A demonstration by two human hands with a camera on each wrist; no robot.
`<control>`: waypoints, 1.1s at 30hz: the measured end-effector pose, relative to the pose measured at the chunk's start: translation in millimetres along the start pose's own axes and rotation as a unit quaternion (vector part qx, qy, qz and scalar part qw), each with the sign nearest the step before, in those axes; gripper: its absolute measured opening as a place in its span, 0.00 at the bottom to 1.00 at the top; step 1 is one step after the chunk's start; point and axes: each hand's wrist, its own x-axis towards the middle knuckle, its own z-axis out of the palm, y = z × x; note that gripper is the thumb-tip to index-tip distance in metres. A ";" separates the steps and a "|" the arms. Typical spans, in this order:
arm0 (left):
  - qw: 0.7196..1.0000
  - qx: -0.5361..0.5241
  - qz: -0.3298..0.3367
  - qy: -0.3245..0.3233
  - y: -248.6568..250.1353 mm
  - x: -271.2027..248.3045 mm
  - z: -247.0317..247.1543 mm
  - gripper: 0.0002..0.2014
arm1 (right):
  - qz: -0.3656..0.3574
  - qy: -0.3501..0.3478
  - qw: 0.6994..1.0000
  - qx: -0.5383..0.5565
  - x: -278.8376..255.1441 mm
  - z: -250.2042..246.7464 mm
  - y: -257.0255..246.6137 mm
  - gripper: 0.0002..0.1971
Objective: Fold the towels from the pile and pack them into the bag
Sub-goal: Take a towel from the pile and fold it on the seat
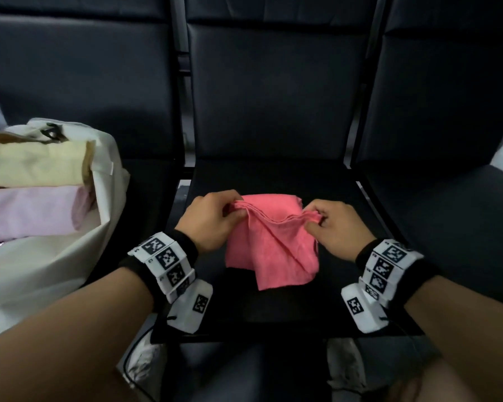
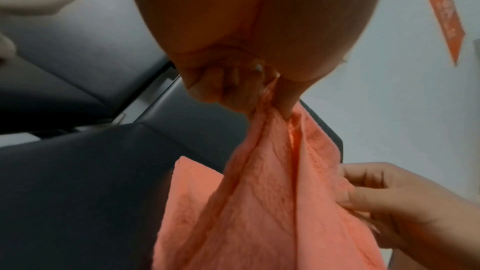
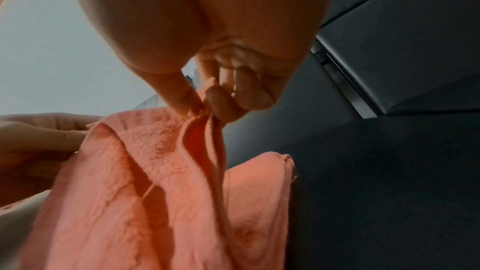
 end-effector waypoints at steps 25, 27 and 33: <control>0.953 -0.182 -0.243 0.021 -56.4 125.7 75.2 0.24 | 0.117 -0.029 0.992 0.020 105.7 28.4 29.0 0.25; 0.964 -0.129 -0.230 0.020 -53.8 120.7 71.9 0.32 | 0.054 -0.080 0.995 -0.009 98.2 28.9 10.9 0.23; 0.979 -0.042 -0.198 -0.015 -43.2 99.3 62.0 0.29 | -0.013 -0.219 0.969 -0.113 79.0 45.0 -1.2 0.17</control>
